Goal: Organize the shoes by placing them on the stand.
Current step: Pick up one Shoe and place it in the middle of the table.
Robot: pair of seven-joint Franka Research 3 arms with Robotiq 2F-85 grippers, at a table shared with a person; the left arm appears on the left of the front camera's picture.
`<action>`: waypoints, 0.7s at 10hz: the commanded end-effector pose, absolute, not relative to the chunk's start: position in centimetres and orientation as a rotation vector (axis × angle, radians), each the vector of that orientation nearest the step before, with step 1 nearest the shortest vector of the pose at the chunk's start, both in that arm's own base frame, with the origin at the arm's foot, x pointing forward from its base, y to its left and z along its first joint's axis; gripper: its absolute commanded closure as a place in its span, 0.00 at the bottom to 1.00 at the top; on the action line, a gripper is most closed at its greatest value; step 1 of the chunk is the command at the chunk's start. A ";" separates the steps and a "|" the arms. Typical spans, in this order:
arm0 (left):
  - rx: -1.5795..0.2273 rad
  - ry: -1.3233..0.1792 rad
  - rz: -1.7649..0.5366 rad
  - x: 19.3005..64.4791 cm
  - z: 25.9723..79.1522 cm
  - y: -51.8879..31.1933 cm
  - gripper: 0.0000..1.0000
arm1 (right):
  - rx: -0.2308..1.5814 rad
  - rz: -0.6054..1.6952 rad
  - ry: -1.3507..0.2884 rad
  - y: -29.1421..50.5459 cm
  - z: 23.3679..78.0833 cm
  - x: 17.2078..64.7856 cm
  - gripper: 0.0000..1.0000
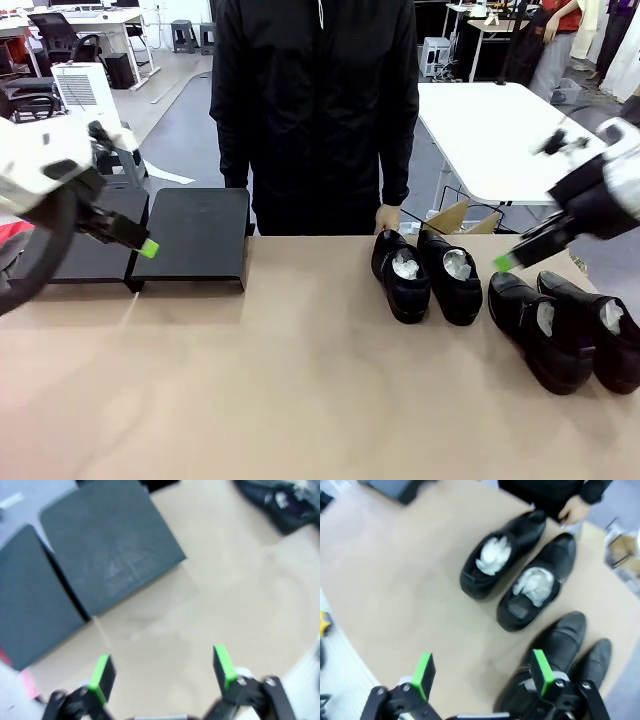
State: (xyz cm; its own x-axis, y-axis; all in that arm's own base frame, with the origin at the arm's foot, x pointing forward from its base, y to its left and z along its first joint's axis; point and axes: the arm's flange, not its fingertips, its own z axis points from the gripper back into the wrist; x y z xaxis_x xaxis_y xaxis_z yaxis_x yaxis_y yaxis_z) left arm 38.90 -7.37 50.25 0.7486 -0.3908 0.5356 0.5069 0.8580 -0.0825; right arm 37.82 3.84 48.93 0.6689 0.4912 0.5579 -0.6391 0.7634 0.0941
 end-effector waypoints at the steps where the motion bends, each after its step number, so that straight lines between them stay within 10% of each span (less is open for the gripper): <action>1: -0.334 -0.468 -0.485 38.7 51.8 -2.6 0.00 | 0.396 0.601 -0.541 -1.3 49.8 39.5 0.00; 7: -0.467 -0.526 -0.464 37.4 54.0 2.8 0.00 | 0.554 0.505 -0.559 -10.3 50.6 39.0 0.00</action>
State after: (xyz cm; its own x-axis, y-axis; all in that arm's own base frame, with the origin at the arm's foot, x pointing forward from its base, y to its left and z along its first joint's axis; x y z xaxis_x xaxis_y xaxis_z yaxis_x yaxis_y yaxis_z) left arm 37.09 3.38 53.98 0.7849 -0.2813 0.5521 0.4973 0.8176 -0.2903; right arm 38.36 -10.01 50.49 0.7533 0.2685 0.6004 -0.5454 0.7651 0.3422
